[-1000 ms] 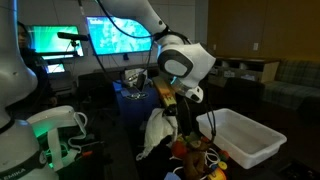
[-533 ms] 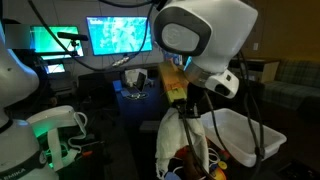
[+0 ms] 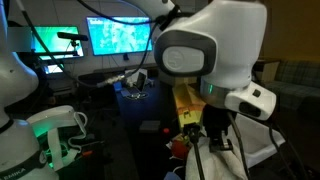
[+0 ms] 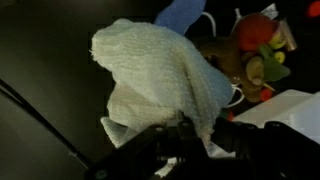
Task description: Mop all the things away to the left with the white towel and put it in the box
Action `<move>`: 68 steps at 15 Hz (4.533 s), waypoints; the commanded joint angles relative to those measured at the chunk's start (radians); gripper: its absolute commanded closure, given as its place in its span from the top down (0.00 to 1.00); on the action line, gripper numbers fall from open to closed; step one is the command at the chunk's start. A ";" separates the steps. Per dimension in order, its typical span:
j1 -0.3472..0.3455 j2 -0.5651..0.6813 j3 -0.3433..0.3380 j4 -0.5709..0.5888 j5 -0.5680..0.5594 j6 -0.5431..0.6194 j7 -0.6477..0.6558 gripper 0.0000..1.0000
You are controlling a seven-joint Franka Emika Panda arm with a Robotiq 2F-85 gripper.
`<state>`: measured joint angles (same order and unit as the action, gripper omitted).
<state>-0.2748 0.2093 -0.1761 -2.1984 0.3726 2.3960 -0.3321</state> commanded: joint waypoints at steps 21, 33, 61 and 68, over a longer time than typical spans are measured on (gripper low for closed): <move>0.203 0.452 0.277 0.127 -0.265 0.248 0.279 0.06; 0.218 0.490 0.576 0.157 -0.231 0.264 0.020 0.06; 0.027 -0.154 0.151 -0.028 0.317 0.159 -0.292 0.06; 0.176 0.196 0.078 0.033 -0.084 0.688 0.079 0.06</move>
<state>-0.1857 0.2237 -0.0220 -2.2372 0.4839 2.9217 -0.4358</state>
